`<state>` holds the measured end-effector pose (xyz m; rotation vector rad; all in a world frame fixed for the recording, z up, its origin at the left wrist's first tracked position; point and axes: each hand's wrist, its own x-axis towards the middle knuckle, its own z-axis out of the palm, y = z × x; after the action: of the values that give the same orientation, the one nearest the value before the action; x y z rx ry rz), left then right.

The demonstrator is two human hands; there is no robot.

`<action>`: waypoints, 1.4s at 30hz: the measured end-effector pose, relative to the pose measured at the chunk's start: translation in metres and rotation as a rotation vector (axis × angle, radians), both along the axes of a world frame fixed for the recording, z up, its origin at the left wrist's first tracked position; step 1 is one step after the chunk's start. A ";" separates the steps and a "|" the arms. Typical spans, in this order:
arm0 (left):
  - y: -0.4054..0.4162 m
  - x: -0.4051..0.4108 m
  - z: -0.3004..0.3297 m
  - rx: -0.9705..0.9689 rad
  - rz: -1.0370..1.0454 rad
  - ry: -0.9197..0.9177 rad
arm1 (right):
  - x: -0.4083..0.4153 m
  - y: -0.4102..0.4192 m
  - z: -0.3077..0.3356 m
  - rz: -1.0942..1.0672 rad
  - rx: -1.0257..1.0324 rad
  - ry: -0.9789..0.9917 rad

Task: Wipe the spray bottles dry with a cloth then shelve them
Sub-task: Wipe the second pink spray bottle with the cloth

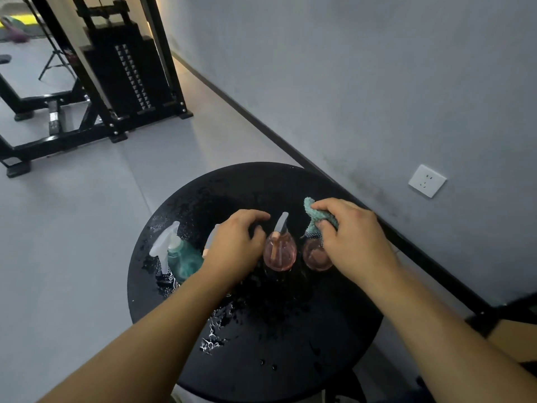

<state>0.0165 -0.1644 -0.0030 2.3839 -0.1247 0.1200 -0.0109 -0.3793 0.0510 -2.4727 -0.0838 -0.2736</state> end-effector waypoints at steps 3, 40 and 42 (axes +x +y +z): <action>-0.006 0.018 -0.018 -0.083 0.015 0.140 | 0.002 -0.004 -0.003 -0.008 0.000 0.005; -0.024 0.015 -0.063 -0.360 -0.042 0.270 | 0.009 -0.016 -0.009 -0.024 0.011 0.035; -0.026 0.013 -0.058 -0.317 -0.065 0.264 | 0.009 -0.016 -0.008 -0.027 0.010 0.034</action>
<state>0.0297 -0.1909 -0.0611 2.0549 -0.0527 -0.1922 -0.0020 -0.3956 0.0427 -2.4687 -0.0348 -0.2435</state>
